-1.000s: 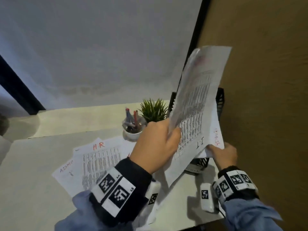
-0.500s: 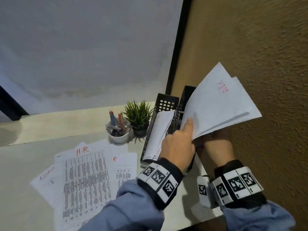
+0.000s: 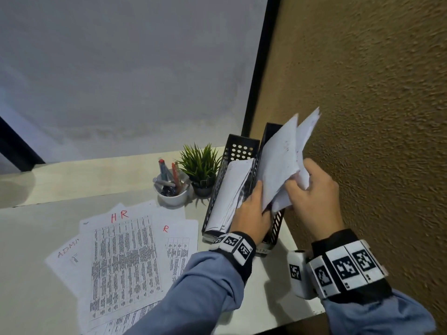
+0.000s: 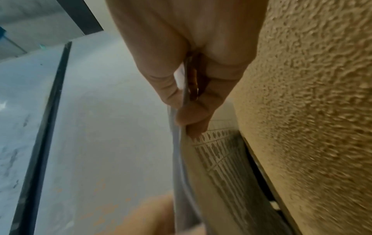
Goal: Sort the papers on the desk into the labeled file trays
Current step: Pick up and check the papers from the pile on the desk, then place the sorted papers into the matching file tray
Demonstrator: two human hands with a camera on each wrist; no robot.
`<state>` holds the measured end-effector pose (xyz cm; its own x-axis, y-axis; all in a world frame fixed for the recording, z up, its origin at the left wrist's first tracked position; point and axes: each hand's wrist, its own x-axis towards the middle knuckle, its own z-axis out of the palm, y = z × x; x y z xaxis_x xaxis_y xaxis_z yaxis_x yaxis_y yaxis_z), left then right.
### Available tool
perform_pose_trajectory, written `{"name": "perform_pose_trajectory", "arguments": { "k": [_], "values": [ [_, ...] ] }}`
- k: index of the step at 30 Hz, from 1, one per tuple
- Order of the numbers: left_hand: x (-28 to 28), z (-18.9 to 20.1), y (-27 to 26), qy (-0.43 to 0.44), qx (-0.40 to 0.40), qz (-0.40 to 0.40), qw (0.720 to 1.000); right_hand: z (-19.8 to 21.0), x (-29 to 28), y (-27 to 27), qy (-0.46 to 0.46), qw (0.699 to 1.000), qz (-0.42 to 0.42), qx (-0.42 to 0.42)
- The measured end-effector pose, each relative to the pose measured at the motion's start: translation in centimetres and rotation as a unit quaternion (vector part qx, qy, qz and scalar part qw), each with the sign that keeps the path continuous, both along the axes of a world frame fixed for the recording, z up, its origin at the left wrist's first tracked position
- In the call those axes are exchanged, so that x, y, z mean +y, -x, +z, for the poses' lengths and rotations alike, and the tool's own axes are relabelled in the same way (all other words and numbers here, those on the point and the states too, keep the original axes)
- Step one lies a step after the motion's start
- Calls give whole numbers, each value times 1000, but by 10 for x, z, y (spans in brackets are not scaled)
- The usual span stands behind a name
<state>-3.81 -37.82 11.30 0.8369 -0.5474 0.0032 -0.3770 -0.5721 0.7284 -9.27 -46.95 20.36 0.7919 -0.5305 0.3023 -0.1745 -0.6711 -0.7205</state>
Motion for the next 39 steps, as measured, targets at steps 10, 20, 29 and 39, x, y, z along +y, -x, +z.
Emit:
{"name": "perform_pose_trajectory", "arguments": {
  "k": [10,20,29,39],
  "values": [
    [3,-1,2,36,-66,0,997,-31,3,-7,22,995,-39,85],
    [44,3,-6,37,54,-51,997,-35,14,-19,24,988,-110,110],
    [244,-91,-22,-29,164,341,925,-60,122,-34,8,995,96,-5],
    [332,-136,-23,-192,218,434,852,-197,228,-37,-196,899,90,382]
  ]
}}
